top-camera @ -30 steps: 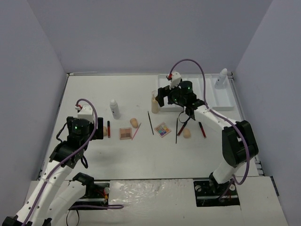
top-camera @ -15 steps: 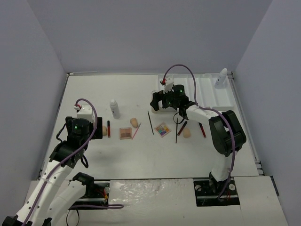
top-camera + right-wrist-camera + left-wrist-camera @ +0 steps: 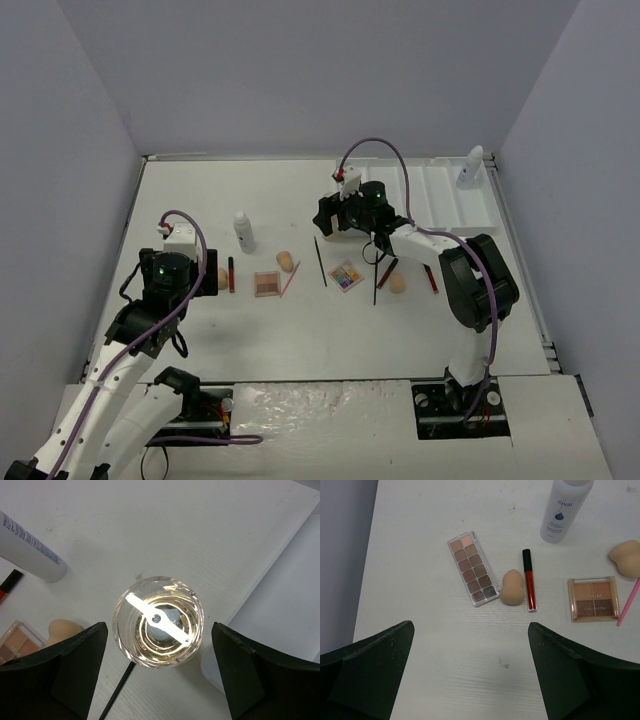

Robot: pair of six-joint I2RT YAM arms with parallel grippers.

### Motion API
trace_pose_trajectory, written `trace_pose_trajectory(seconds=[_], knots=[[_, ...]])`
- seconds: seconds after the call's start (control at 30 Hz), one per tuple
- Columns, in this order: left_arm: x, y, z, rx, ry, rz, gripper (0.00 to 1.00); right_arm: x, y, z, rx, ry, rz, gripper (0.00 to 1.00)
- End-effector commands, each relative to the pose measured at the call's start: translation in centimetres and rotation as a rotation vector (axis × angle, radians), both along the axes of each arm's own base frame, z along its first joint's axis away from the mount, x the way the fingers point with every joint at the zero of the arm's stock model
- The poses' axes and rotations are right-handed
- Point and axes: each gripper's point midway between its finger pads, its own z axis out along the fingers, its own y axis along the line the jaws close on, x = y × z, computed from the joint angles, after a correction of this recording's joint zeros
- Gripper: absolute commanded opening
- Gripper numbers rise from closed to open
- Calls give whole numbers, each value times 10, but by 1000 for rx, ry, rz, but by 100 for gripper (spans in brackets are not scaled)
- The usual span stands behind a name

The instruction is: Organize the makeup

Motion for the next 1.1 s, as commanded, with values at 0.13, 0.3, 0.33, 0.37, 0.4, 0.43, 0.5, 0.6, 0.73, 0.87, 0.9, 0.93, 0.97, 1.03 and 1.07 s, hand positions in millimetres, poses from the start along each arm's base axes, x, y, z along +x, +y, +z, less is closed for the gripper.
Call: trace_pose_trajectory(seconds=[0.13, 0.3, 0.33, 0.37, 0.4, 0.43, 0.5, 0.6, 0.73, 0.87, 0.9, 0.93, 0.97, 1.03, 1.07], knots=[[9, 0, 28, -31, -82, 23, 97, 22, 16, 40, 47, -134, 1, 70], [9, 0, 28, -30, -82, 23, 97, 23, 16, 34, 40, -122, 0, 59], [9, 0, 28, -30, -82, 23, 97, 23, 16, 33, 39, -122, -4, 56], [9, 0, 28, -31, -82, 23, 97, 24, 15, 32, 37, -121, -7, 53], [9, 0, 29, -31, -83, 23, 97, 25, 15, 31, 35, -118, -10, 47], [9, -1, 29, -32, -83, 23, 97, 25, 15, 30, 33, -115, -13, 42], [9, 0, 29, -31, -83, 24, 97, 26, 15, 33, 34, -118, -15, 31], [9, 0, 29, -31, -85, 24, 97, 26, 13, 40, 34, -130, -24, 16], [9, 0, 30, -29, -87, 21, 97, 27, 11, 65, 42, -154, -35, 0], [8, 1, 32, -31, -92, 25, 97, 28, -8, 122, 70, -252, -123, 0], [8, 1, 32, -30, -93, 28, 97, 30, -18, 132, 70, -267, -159, 0], [7, 2, 32, -28, -93, 33, 97, 33, -28, 142, 67, -282, -201, 0], [7, 4, 32, -25, -92, 42, 97, 35, -42, 151, 57, -294, -255, 0], [7, 4, 32, -22, -87, 46, 97, 42, -69, 155, 15, -312, -326, 0], [7, 4, 32, -24, -88, 45, 97, 47, -85, 154, 7, -305, -365, 0]])
